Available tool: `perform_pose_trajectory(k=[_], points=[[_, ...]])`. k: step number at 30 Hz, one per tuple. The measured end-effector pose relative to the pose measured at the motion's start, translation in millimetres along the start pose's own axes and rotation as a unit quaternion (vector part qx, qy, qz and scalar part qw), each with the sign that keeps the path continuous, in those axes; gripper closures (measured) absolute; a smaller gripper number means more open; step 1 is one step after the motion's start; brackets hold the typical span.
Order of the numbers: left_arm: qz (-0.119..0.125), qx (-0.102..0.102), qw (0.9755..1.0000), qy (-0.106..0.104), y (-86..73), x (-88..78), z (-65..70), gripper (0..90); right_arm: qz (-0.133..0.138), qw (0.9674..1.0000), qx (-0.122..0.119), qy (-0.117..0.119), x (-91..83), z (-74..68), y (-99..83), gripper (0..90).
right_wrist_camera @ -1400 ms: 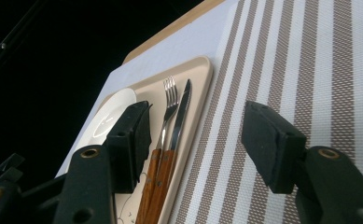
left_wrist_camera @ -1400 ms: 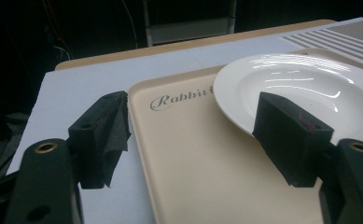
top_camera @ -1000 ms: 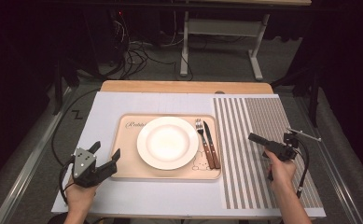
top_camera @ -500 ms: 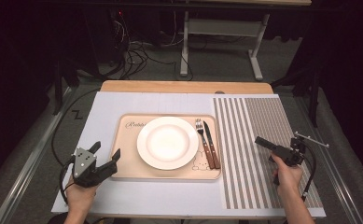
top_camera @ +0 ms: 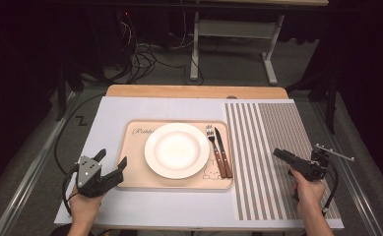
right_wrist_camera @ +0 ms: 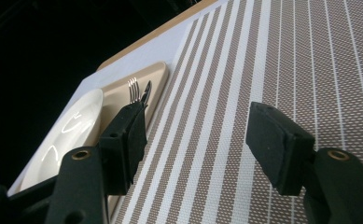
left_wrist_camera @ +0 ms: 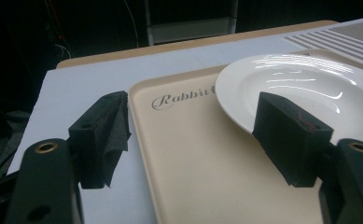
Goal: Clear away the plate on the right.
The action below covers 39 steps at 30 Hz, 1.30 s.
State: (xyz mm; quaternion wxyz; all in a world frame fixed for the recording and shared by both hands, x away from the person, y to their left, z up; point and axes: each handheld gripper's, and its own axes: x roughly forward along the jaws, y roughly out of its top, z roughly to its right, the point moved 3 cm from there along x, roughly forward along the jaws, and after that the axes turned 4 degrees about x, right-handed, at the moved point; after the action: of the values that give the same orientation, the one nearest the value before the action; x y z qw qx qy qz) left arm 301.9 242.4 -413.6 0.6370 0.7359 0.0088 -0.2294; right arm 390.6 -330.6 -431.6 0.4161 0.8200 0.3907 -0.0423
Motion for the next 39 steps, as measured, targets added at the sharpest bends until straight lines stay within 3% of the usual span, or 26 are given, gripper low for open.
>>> perform_pose_trajectory(k=[11, 18, 39], points=[[0.001, -0.002, 1.0000, 0.001, 0.1, -0.6, -0.5, 27.3, -0.005, 0.9984, -0.051, -0.024, -4.3, -7.0, -3.9, 39.6], [0.002, -0.002, 1.0000, 0.002, 0.2, -0.8, -0.7, 27.3, -0.007, 0.9968, -0.071, -0.035, -7.1, -9.5, -6.6, 39.1], [0.003, -0.003, 1.0000, 0.003, 0.4, -1.6, -1.1, 27.3, 0.004, 0.9866, -0.154, -0.053, -15.8, -20.8, -17.4, 38.1]])
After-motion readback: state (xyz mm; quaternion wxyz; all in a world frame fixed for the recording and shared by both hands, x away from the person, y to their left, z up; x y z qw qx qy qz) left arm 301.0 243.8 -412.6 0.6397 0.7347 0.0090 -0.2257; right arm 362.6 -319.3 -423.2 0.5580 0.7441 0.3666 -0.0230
